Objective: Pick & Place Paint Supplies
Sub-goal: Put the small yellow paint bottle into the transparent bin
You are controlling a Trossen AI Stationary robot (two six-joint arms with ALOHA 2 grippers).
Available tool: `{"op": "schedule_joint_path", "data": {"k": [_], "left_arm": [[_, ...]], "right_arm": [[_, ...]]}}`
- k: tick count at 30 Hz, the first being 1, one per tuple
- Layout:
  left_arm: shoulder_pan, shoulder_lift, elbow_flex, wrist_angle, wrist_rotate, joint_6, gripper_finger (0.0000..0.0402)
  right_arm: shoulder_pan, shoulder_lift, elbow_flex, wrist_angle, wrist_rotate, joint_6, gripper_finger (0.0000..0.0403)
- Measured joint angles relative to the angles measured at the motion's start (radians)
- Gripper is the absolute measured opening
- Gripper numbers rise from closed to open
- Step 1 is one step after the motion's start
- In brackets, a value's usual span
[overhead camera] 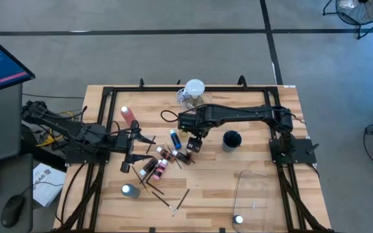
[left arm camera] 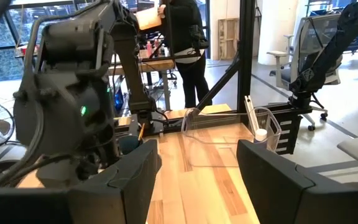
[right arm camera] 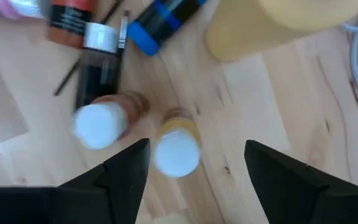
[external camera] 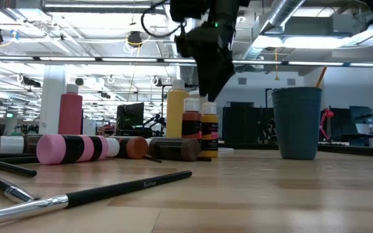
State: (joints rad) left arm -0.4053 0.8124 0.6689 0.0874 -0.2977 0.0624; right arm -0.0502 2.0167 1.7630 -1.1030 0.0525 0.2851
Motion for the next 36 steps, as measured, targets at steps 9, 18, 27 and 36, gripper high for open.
{"op": "schedule_joint_path", "data": {"k": [9, 18, 27, 36], "left_arm": [[0.000, 0.000, 0.000, 0.000, 0.000, 0.000, 0.0209], [0.000, 0.000, 0.000, 0.001, 0.000, 0.000, 0.0209], [0.000, 0.000, 0.000, 0.002, 0.000, 0.000, 0.0209], [0.000, 0.000, 0.000, 0.002, 0.000, 0.000, 0.0209]], "right_arm": [[0.009, 0.000, -0.058, 0.053, 0.000, 0.001, 0.0255], [0.009, 0.000, -0.108, 0.094, 0.000, 0.000, 0.0255], [0.009, 0.000, -0.107, 0.124, 0.000, -0.008, 0.0255], [0.008, 0.000, -0.107, 0.139, 0.000, -0.007, 0.0255]]}}
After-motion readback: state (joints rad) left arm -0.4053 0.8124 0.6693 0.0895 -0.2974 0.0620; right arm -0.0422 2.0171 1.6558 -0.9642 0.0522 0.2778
